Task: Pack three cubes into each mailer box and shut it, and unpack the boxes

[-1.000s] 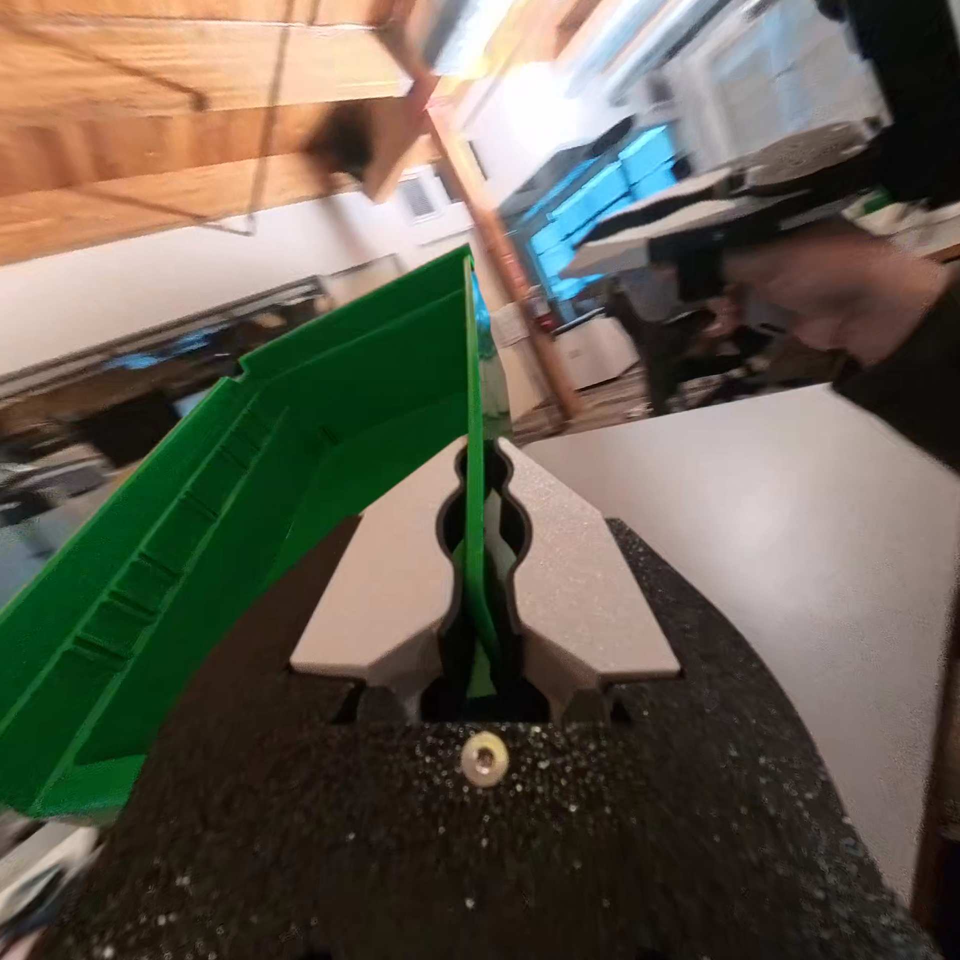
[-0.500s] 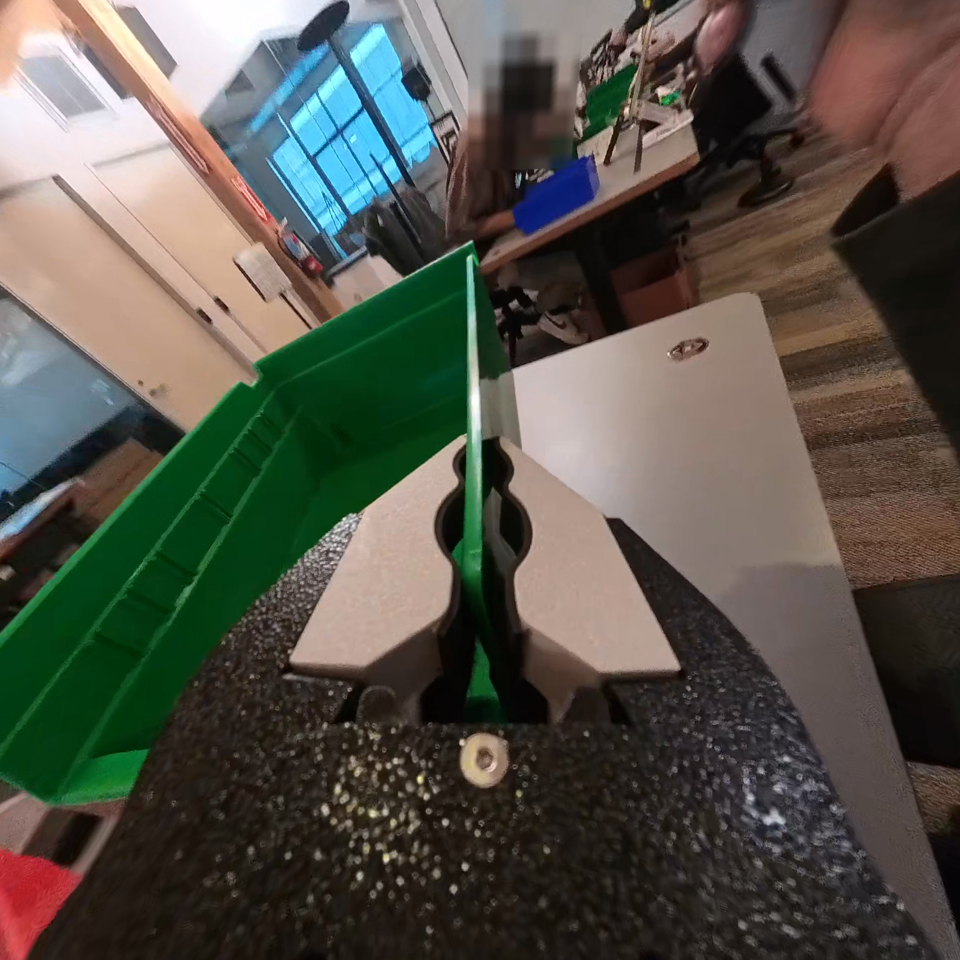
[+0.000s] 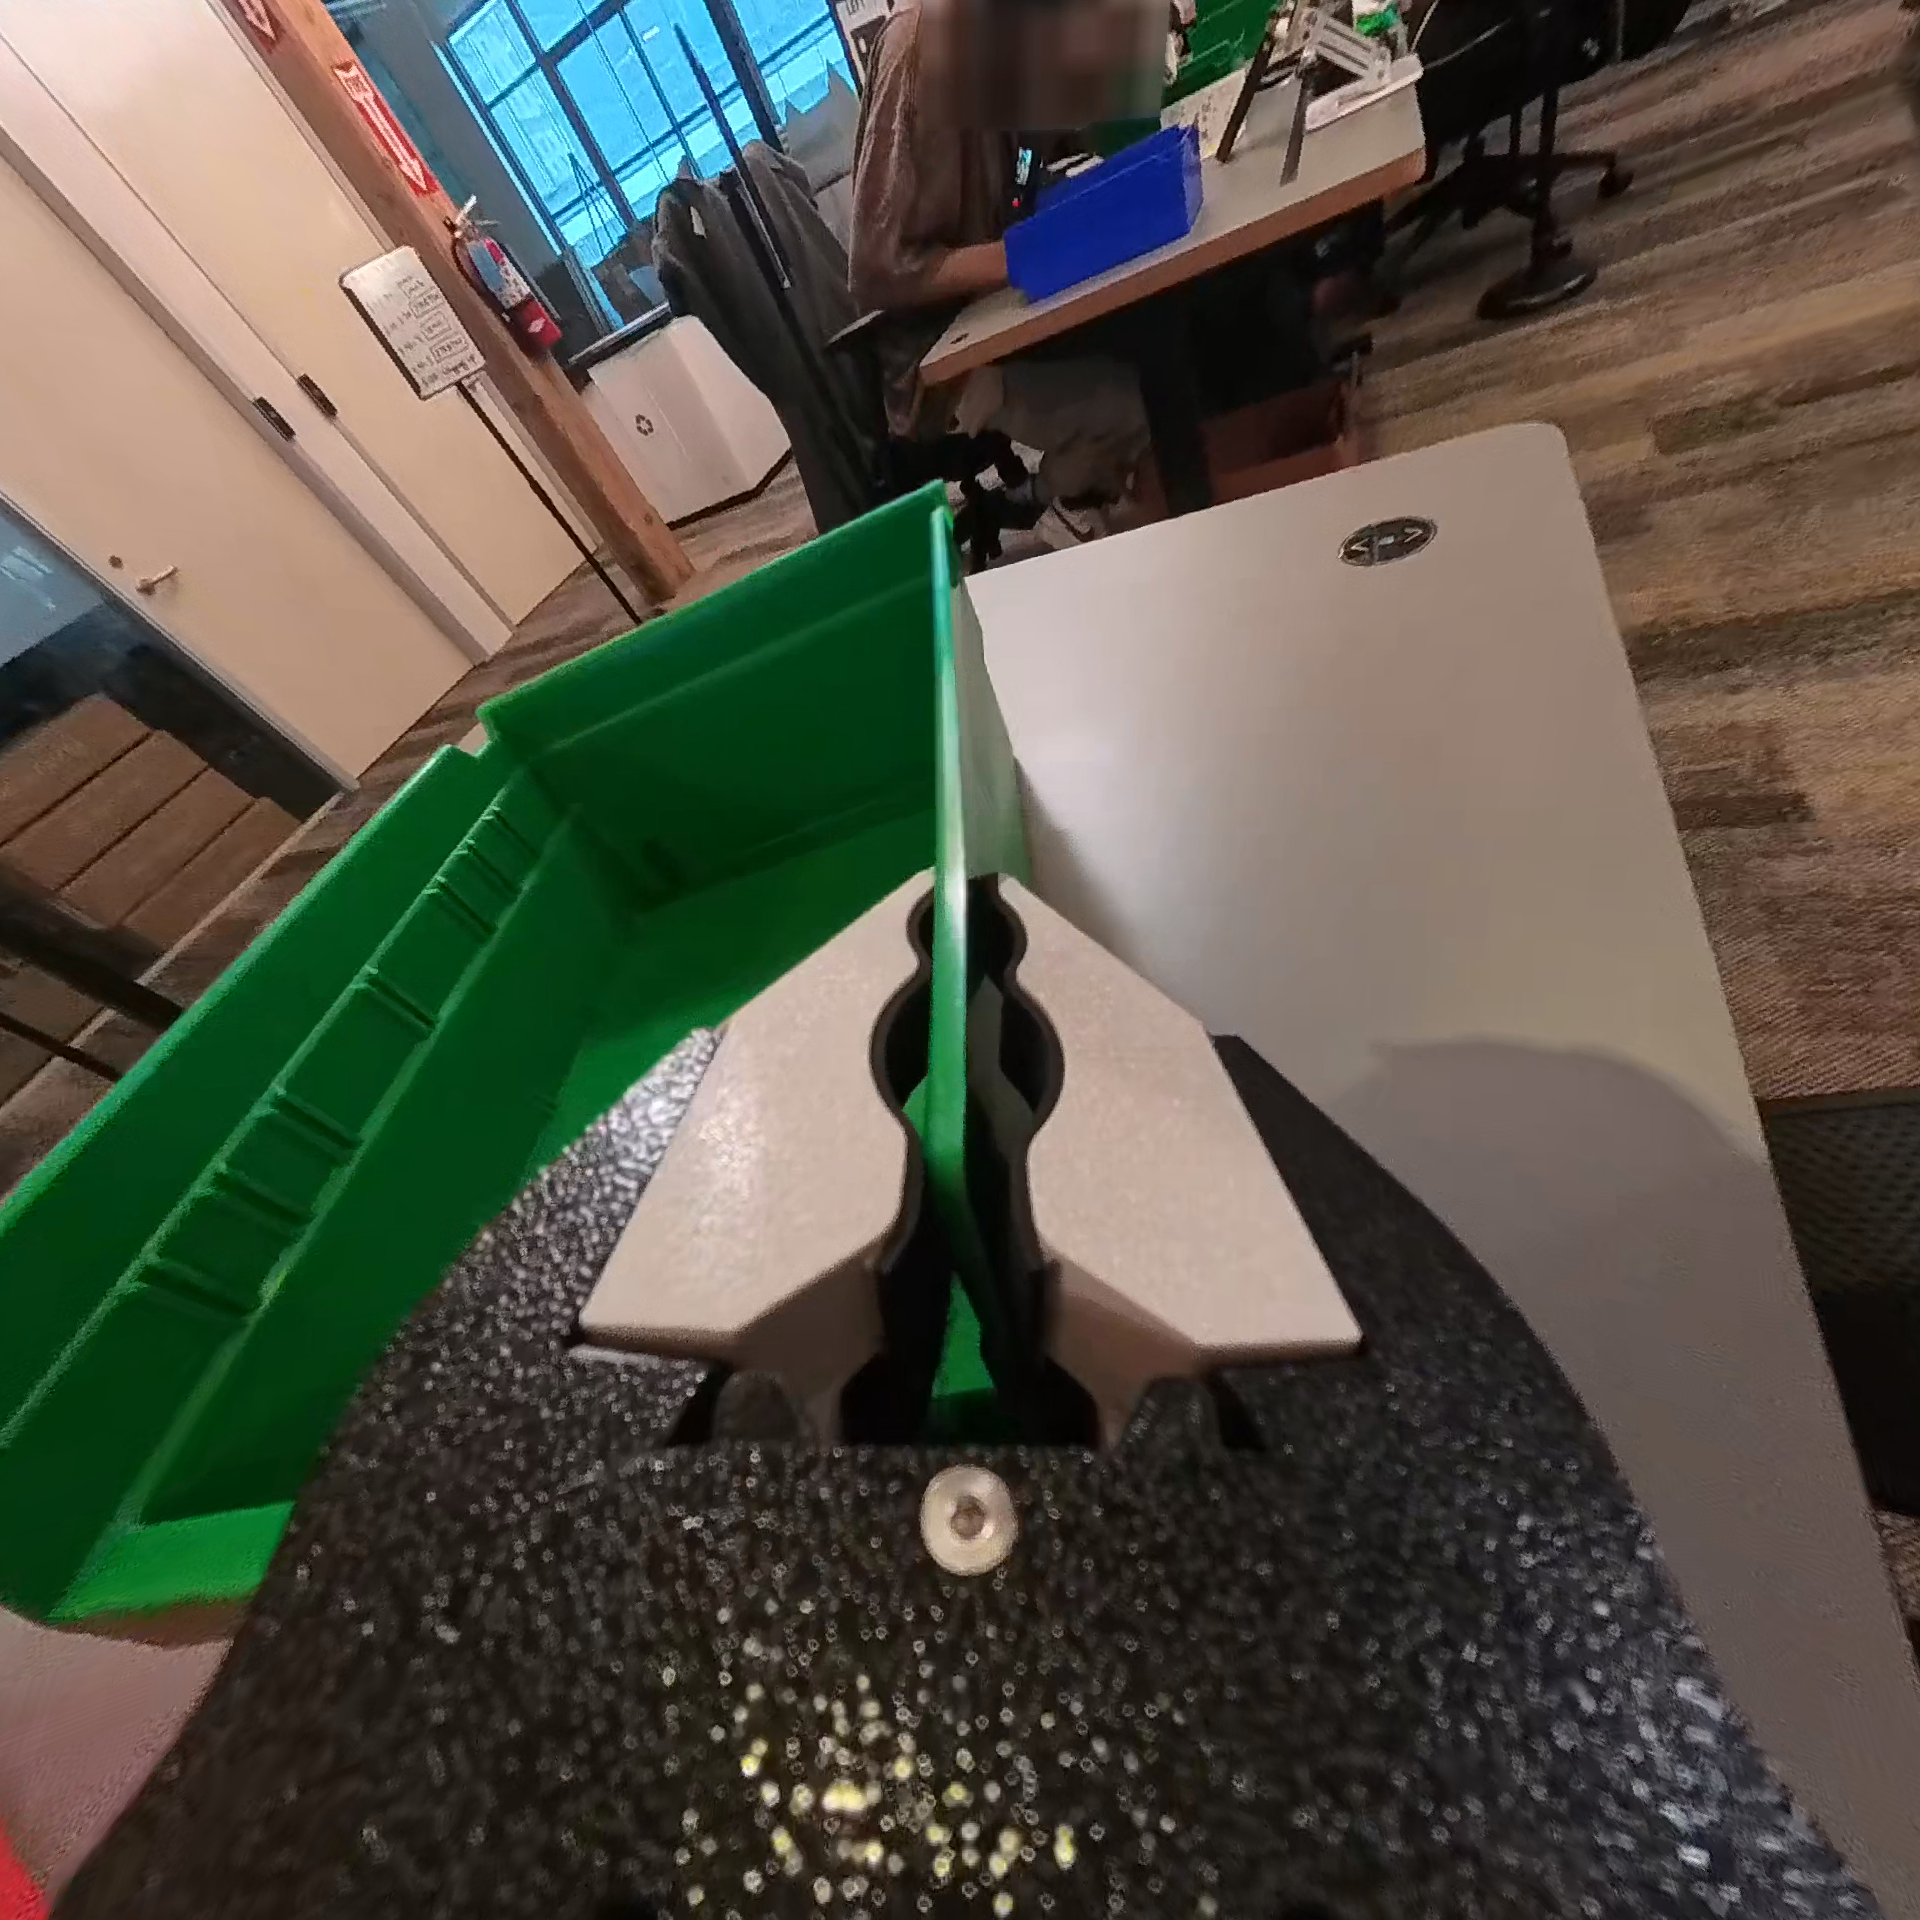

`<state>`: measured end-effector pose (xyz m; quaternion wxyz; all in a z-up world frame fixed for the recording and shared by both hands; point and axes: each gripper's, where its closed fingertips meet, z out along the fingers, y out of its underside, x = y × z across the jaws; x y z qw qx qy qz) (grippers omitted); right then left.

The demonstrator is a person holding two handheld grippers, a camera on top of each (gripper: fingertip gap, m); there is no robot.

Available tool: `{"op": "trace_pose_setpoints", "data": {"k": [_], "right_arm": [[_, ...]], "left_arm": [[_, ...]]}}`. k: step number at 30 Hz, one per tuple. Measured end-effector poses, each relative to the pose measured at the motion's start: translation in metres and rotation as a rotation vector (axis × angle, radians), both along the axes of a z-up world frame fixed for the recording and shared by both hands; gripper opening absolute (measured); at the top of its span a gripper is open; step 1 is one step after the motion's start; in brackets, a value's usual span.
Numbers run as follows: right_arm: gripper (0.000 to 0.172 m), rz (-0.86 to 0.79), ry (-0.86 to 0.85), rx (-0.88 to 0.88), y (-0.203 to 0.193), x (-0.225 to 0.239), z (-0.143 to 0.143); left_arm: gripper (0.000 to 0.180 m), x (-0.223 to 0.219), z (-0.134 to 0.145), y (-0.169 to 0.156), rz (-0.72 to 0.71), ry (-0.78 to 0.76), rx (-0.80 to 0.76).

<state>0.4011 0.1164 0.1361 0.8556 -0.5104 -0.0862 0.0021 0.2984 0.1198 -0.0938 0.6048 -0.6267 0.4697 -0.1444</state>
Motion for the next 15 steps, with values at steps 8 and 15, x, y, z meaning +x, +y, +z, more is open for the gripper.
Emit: {"op": "trace_pose_setpoints", "data": {"k": [8,15], "right_arm": [[0.035,0.015,-0.019,-0.003,0.0,-0.008,0.0],[0.035,0.028,-0.048,-0.008,0.002,-0.019,0.0]], "left_arm": [[0.004,-0.001,-0.014,0.005,0.014,-0.044,-0.005],[0.042,-0.008,-0.003,0.007,0.063,-0.116,0.192]]}}
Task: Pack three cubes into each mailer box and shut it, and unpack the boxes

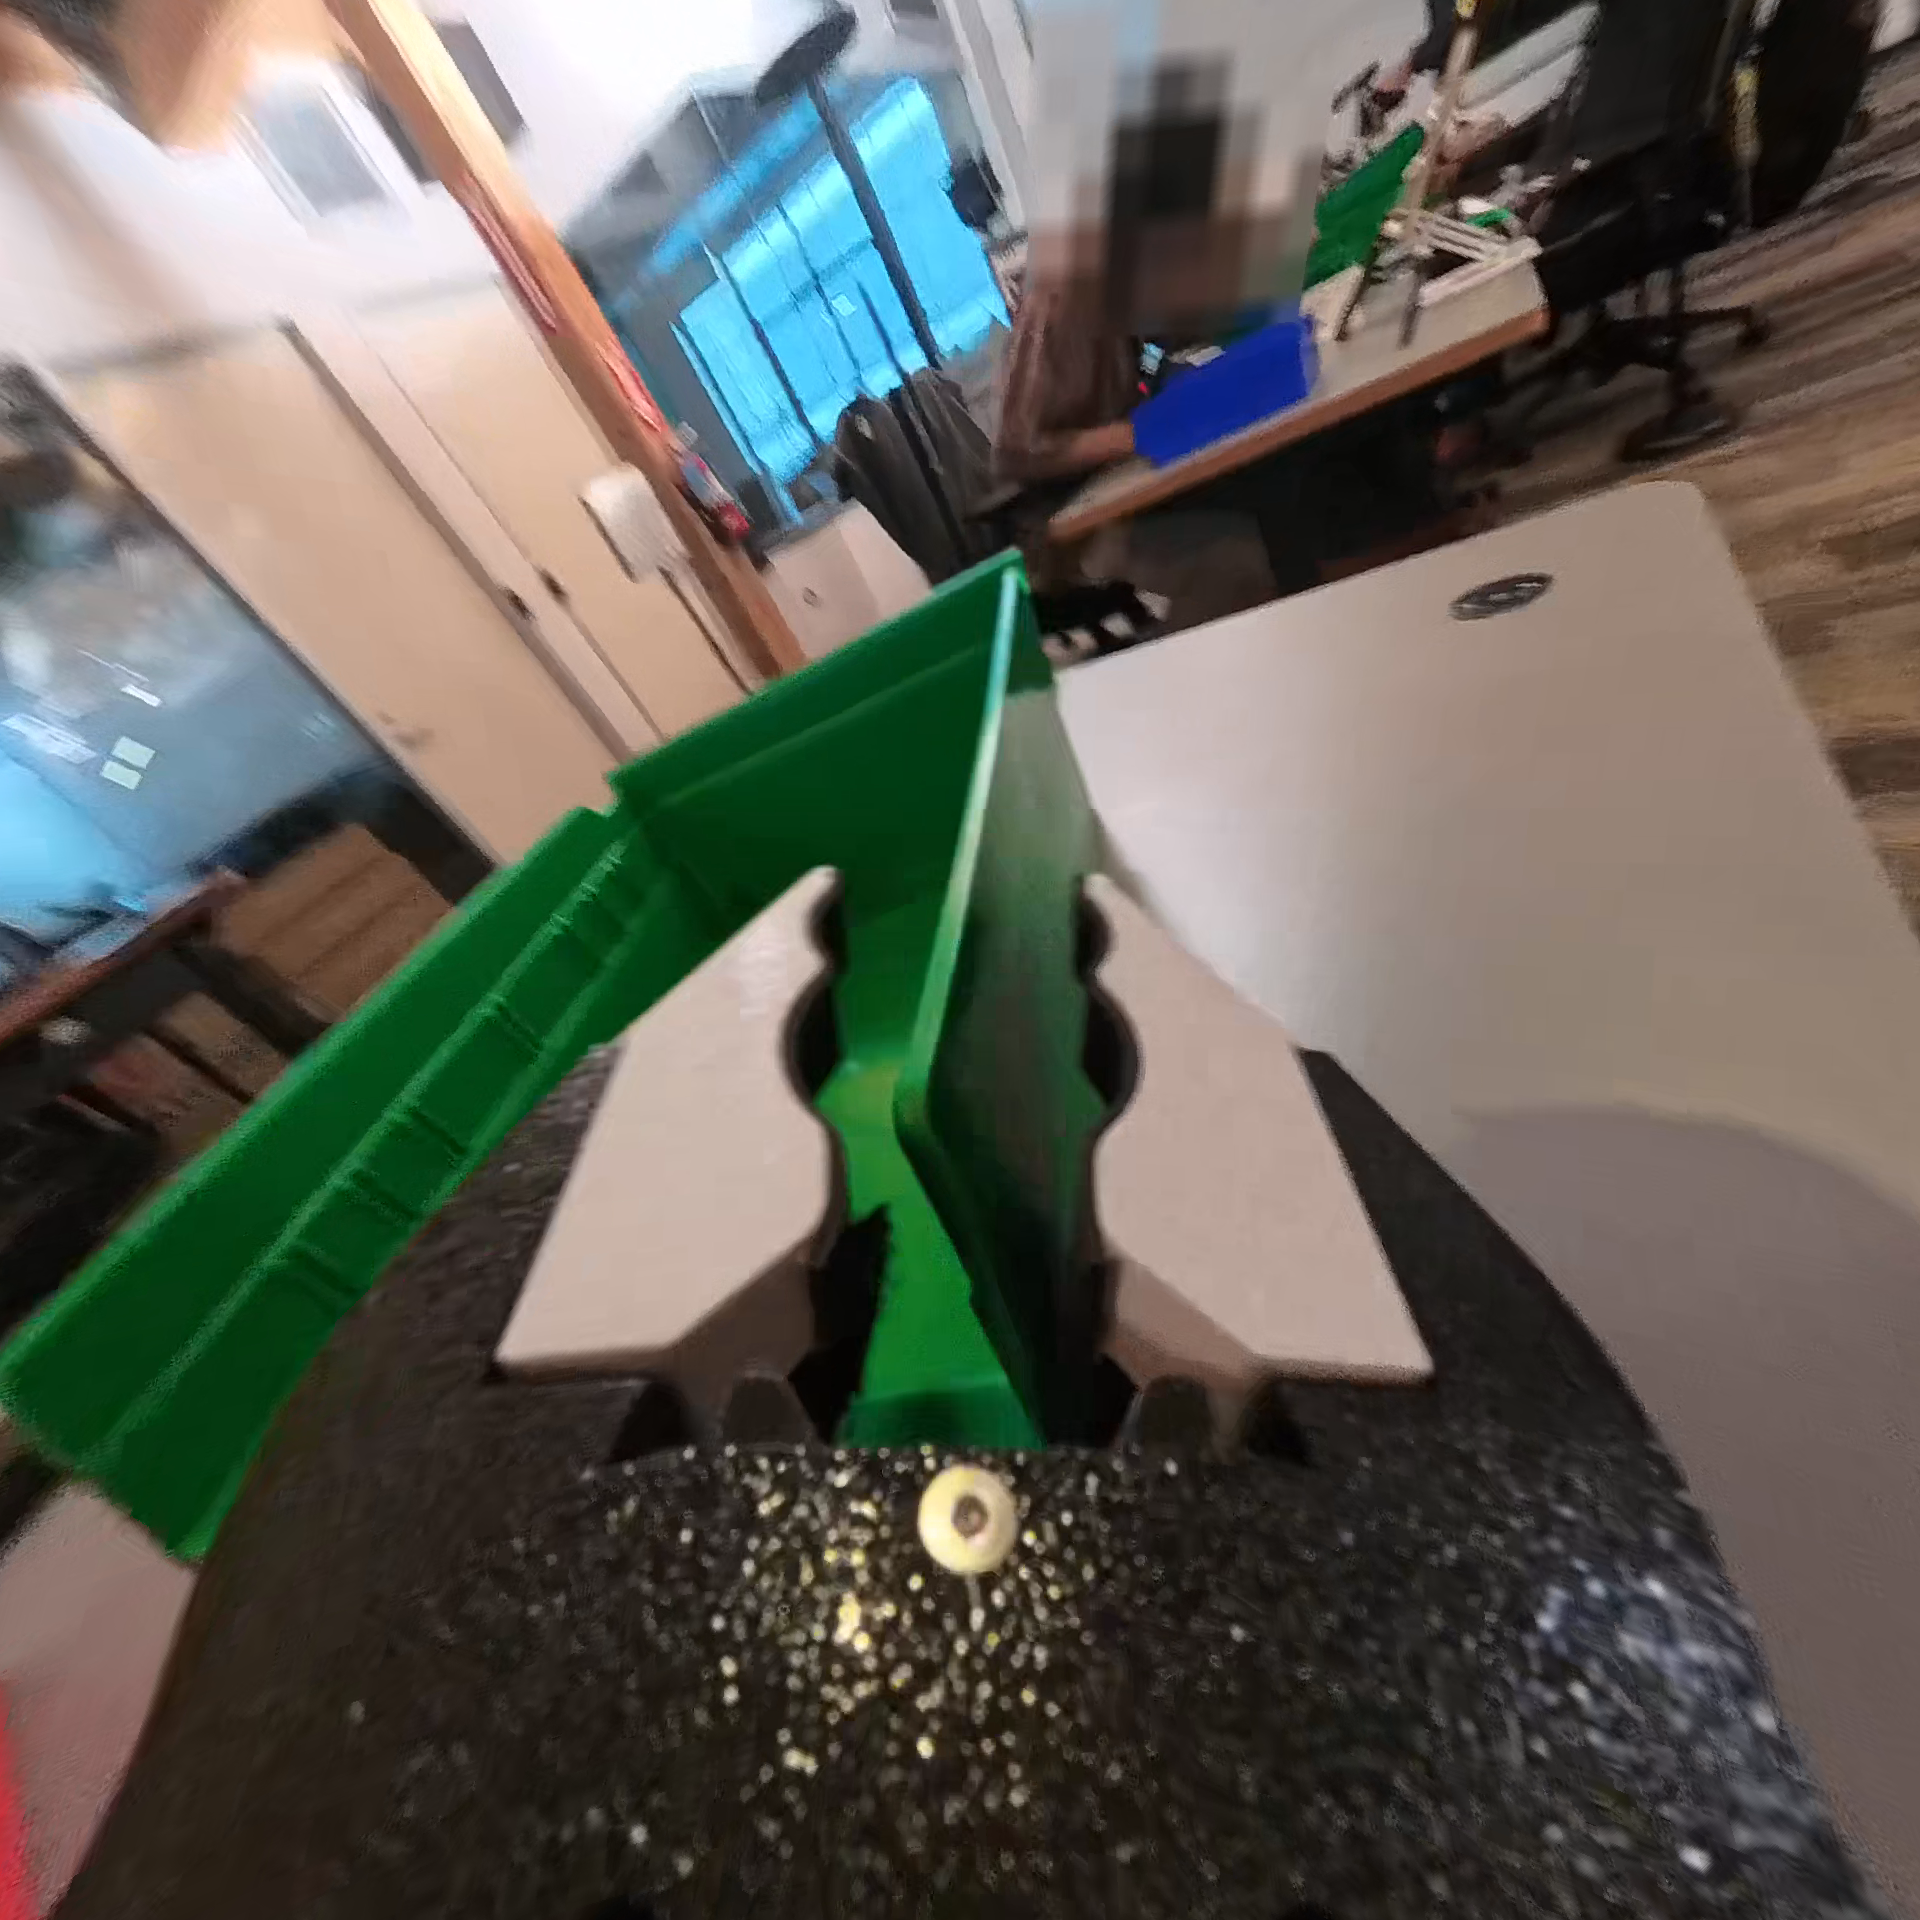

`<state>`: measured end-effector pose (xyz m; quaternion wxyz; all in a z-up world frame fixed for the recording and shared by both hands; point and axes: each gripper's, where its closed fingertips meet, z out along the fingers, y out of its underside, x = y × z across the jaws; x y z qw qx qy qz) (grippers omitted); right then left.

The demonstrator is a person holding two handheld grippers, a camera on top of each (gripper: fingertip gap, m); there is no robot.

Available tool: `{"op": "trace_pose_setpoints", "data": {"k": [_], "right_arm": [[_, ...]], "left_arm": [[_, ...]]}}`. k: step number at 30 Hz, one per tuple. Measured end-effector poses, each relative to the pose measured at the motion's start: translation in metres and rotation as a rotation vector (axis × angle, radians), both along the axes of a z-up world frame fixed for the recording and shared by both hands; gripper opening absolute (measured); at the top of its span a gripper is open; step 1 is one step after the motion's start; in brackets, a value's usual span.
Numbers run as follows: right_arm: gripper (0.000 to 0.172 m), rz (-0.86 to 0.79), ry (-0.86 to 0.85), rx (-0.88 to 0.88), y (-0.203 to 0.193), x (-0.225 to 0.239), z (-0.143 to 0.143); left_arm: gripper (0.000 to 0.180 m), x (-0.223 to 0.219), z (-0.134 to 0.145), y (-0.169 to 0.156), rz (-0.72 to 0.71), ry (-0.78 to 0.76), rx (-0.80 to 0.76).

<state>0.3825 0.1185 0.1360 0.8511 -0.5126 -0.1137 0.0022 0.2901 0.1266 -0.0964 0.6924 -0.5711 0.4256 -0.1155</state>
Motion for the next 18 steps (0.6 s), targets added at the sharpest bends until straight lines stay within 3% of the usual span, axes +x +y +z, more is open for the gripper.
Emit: {"op": "trace_pose_setpoints", "data": {"k": [3,5,8,13,16,18], "right_arm": [[0.035,0.01,-0.004,0.0,0.0,-0.003,0.0],[0.035,0.018,-0.003,0.007,-0.001,-0.004,0.001],[0.037,0.053,-0.006,0.011,-0.003,-0.009,0.002],[0.04,0.205,0.01,-0.064,0.0,-0.03,-0.006],[0.052,0.175,0.023,-0.109,0.006,-0.033,-0.012],[0.074,0.189,0.046,-0.223,0.012,-0.045,-0.027]], "left_arm": [[0.081,0.0,0.024,-0.018,-0.021,-0.06,0.136],[0.092,-0.004,0.04,-0.036,-0.068,-0.135,0.169],[0.075,-0.032,0.062,-0.057,-0.055,-0.211,0.275],[0.076,-0.098,0.079,-0.083,0.028,-0.274,0.394],[0.075,-0.148,0.071,-0.085,0.189,-0.171,0.438],[0.075,-0.186,0.061,-0.084,0.335,-0.009,0.502]]}}
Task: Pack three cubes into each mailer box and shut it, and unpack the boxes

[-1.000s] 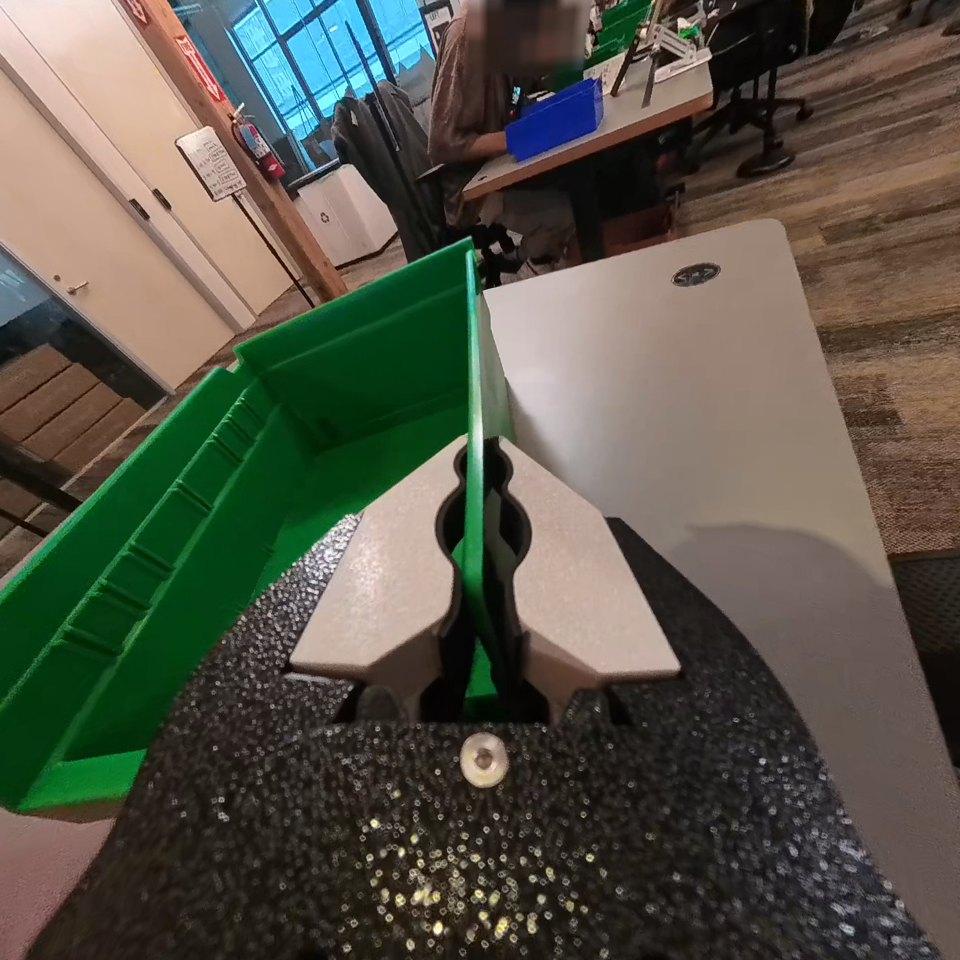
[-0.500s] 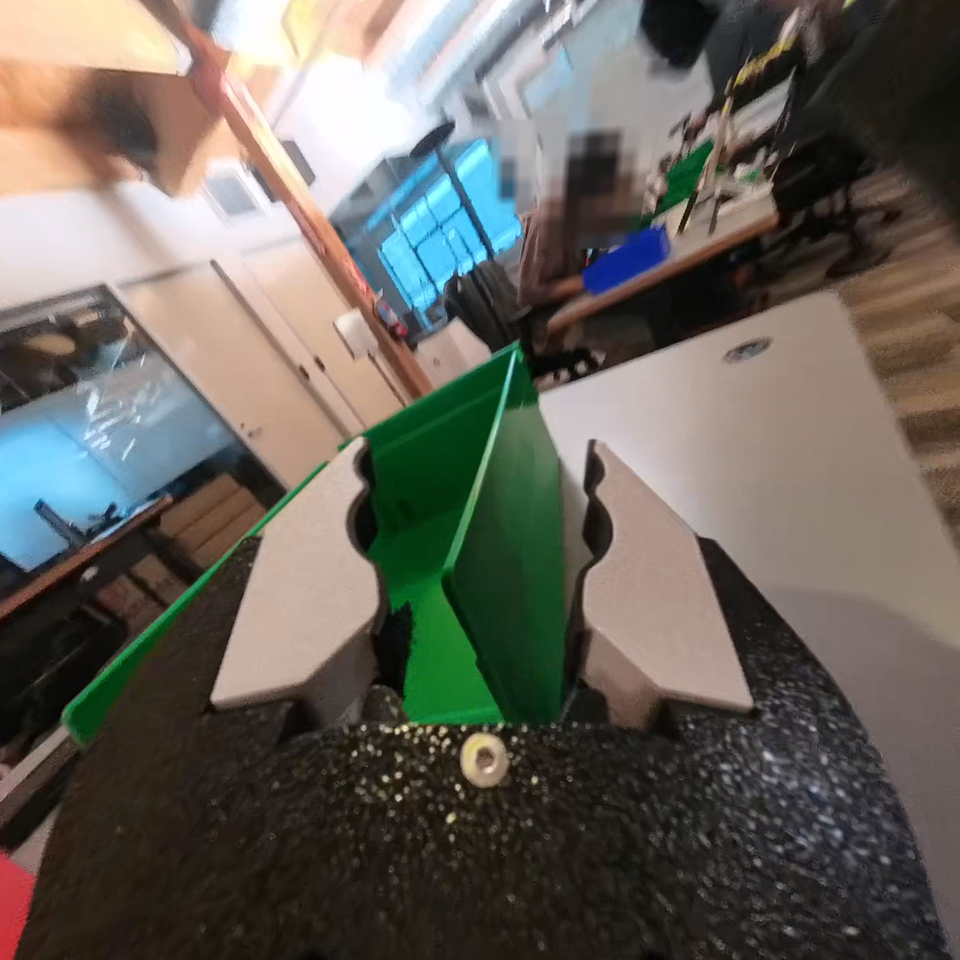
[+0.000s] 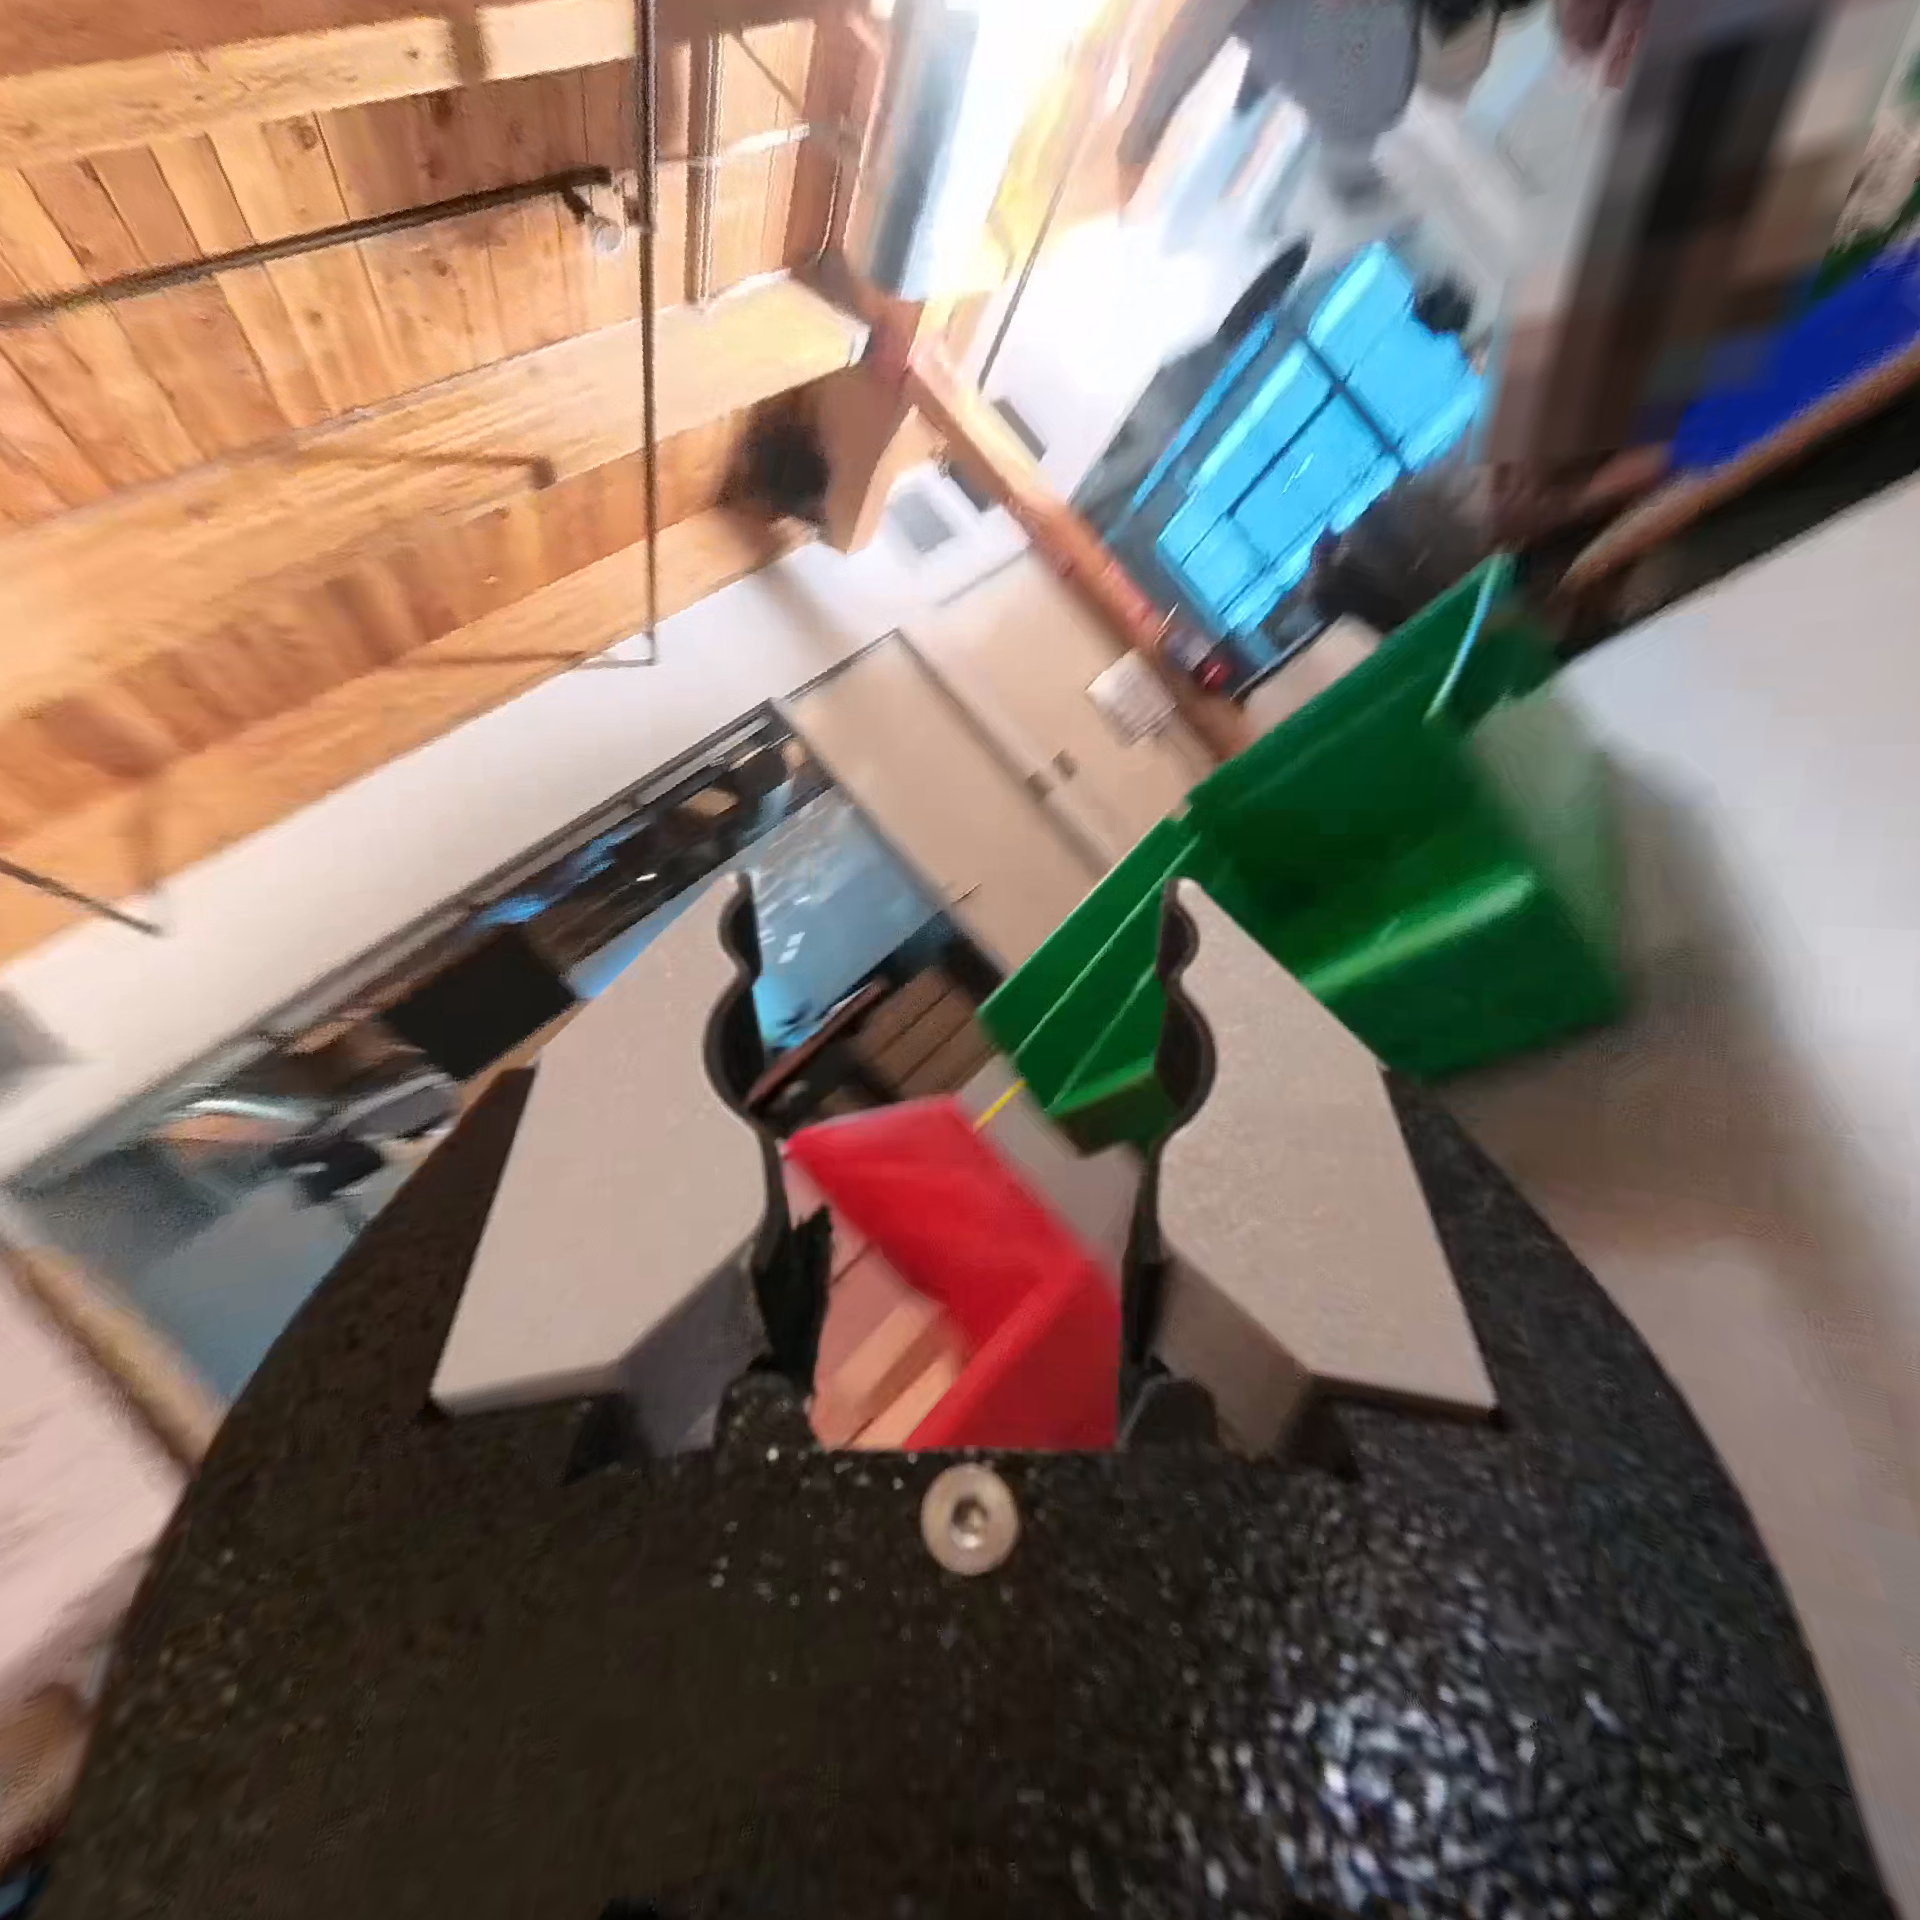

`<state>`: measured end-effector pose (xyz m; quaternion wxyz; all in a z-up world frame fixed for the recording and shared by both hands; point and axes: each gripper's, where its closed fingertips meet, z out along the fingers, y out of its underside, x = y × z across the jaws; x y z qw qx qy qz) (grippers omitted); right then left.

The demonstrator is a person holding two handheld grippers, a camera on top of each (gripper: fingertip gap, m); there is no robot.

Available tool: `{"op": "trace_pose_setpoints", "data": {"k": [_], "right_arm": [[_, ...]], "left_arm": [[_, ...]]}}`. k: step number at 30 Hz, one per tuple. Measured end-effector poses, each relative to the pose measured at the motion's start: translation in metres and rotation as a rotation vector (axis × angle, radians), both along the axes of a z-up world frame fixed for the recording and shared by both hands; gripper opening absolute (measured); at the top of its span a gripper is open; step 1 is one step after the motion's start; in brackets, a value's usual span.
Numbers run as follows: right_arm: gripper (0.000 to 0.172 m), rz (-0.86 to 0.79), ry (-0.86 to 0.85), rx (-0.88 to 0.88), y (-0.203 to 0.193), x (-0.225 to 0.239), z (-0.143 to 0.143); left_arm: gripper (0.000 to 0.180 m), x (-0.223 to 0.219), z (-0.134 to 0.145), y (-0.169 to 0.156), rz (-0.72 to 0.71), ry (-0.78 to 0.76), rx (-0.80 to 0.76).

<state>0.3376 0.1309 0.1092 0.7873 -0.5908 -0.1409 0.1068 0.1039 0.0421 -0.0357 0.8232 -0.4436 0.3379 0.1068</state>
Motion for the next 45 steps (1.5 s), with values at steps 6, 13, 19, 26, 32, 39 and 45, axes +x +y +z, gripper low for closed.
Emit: {"op": "trace_pose_setpoints", "data": {"k": [6,13,19,26,32,39,45], "right_arm": [[0.126,-0.024,-0.03,-0.067,0.009,-0.051,-0.056],[0.12,-0.16,-0.29,-0.022,-0.008,-0.099,-0.155],[0.117,-0.194,-0.319,-0.14,0.005,-0.1,-0.189],[0.109,-0.259,-0.295,-0.337,0.01,-0.048,-0.204],[0.069,-0.287,-0.178,-0.499,0.014,0.02,-0.219],[0.016,-0.284,-0.133,-0.516,0.016,0.056,-0.224],[0.01,-0.292,-0.133,-0.513,0.018,0.073,-0.224]], "left_arm": [[0.084,-0.139,0.009,-0.003,0.296,-0.158,-0.015],[0.1,-0.241,-0.022,0.033,0.494,-0.607,-0.305],[0.099,-0.245,-0.036,0.041,0.557,-0.554,-0.368],[0.099,-0.253,-0.044,0.045,0.621,-0.545,-0.398],[0.095,-0.254,-0.049,0.049,0.646,-0.524,-0.43],[0.091,-0.257,-0.054,0.051,0.63,-0.547,-0.477],[0.026,-0.245,-0.059,0.055,0.55,-0.511,-0.539]]}}
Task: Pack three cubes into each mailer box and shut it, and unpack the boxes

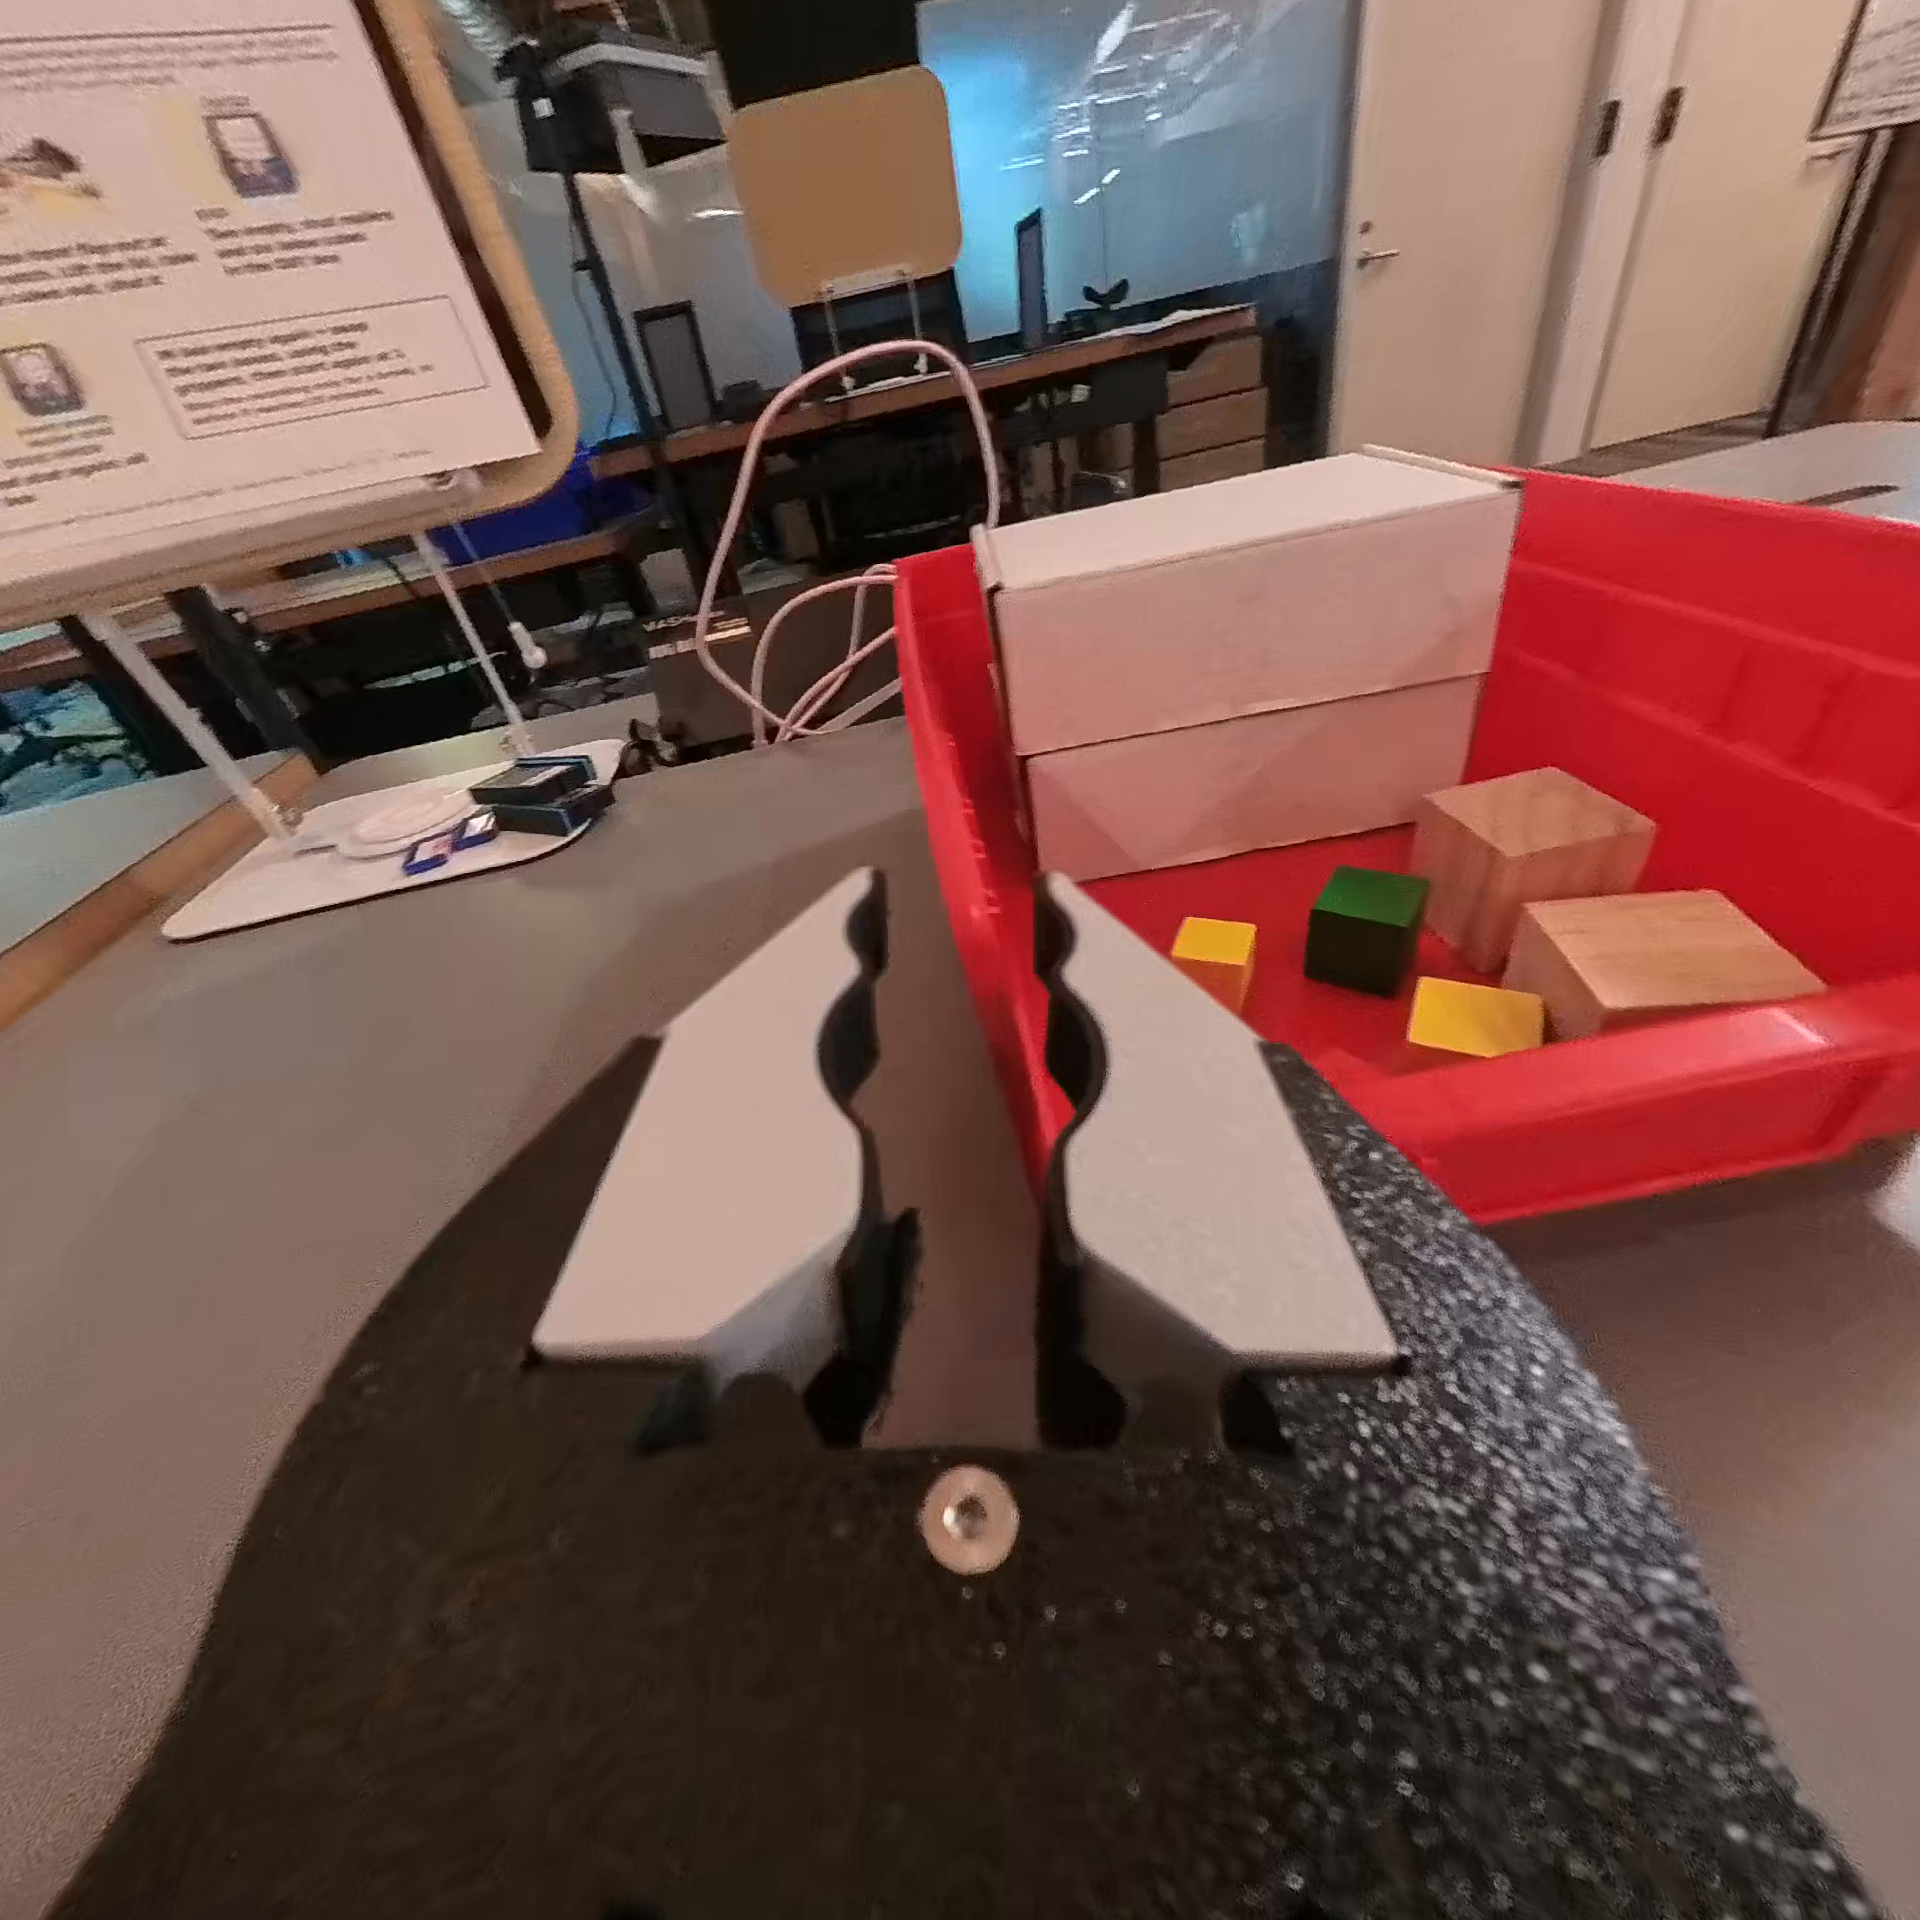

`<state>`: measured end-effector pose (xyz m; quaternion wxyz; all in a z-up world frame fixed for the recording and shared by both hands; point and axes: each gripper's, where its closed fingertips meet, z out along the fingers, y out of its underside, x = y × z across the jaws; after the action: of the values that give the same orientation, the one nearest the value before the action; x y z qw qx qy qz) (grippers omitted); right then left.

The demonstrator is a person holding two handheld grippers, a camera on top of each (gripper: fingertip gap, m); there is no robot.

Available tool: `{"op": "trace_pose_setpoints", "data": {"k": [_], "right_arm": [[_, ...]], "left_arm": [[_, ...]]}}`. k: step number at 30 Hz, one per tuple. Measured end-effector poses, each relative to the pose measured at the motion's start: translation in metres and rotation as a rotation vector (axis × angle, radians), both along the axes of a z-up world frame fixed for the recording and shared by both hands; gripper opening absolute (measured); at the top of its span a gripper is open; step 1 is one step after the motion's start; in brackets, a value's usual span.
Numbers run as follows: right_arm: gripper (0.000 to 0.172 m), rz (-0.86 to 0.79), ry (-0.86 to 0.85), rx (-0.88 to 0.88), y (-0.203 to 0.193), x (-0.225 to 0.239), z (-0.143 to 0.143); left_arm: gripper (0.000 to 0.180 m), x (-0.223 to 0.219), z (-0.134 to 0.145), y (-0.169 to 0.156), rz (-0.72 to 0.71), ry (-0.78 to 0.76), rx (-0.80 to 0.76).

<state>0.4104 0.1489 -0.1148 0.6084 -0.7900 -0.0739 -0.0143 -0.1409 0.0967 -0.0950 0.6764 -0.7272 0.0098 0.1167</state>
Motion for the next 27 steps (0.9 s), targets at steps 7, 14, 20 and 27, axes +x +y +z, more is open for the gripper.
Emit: {"op": "trace_pose_setpoints", "data": {"k": [7,14,20,27], "right_arm": [[0.008,0.001,0.014,0.002,0.001,0.005,0.0],[0.005,0.059,0.006,-0.005,0.006,0.006,-0.001],[0.003,0.142,-0.057,-0.041,0.023,0.019,-0.002],[0.004,0.196,-0.097,-0.074,0.033,0.029,-0.003]], "left_arm": [[0.003,-0.005,-0.004,-0.003,0.019,0.049,-0.033],[0.003,-0.045,-0.001,-0.034,0.079,0.012,-0.036],[0.002,-0.095,-0.001,-0.068,0.111,0.004,-0.054],[0.003,-0.156,-0.001,-0.109,0.156,0.069,-0.101]]}}
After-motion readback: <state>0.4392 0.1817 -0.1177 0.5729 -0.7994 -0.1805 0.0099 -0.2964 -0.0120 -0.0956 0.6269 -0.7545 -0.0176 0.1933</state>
